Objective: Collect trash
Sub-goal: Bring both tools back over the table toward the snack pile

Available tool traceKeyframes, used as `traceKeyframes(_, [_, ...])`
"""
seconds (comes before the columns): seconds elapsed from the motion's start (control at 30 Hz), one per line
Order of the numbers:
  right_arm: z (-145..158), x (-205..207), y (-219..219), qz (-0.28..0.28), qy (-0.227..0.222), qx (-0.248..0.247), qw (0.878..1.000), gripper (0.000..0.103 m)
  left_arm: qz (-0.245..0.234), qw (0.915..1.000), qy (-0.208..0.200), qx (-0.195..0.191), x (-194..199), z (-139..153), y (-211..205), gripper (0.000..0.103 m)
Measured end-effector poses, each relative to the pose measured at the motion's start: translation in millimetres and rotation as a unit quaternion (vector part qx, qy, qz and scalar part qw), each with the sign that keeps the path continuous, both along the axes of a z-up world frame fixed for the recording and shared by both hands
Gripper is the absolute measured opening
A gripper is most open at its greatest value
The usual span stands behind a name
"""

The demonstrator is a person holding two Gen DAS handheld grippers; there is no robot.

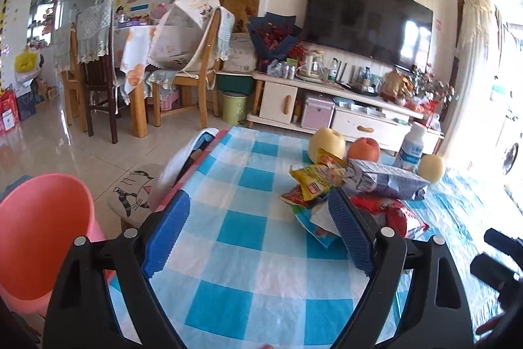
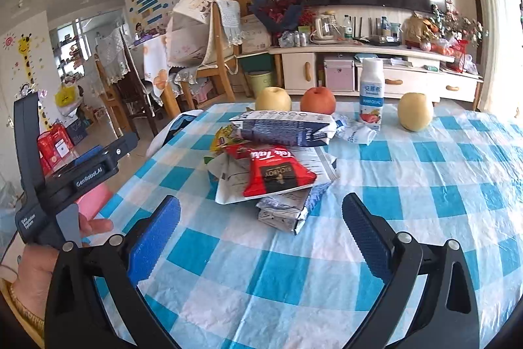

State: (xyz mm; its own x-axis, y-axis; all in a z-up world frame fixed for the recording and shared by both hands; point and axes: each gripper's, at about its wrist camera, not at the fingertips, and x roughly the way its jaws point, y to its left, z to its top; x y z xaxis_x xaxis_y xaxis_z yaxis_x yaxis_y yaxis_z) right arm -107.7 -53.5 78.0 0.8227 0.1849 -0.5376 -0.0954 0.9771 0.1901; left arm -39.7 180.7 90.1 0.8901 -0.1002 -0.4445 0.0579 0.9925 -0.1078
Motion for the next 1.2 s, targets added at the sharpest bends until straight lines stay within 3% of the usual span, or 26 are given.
traceKeyframes(0.4, [-0.4, 10.3, -51.0, -0.030, 0.029, 0.041, 0.998, 0.098, -0.059, 0.9971, 0.036, 0.031, 6.0, -11.8, -49.4, 0.088])
traceKeyframes(0.77, [-3.1, 26.5, -93.1, -0.072, 0.054, 0.077, 0.993, 0.098, -0.123, 0.9893, 0.077, -0.005, 11.0, -25.3, -97.3, 0.087])
traceKeyframes(0.9, [-6.4, 38.6, -100.5, -0.082, 0.065, 0.069, 0.992, 0.098, -0.126, 0.9873, 0.096, -0.016, 16.9, -31.5, -117.4, 0.087])
traceKeyframes(1.07, [-15.6, 55.4, -110.8, -0.104, 0.085, 0.068, 0.989, 0.098, -0.108, 0.9879, 0.111, 0.002, 24.9, -34.4, -141.8, 0.087])
traceKeyframes(1.2, [-28.8, 70.6, -125.7, -0.101, 0.102, 0.118, 0.983, 0.098, -0.087, 0.9891, 0.118, 0.013, 32.8, -35.3, -151.1, 0.087])
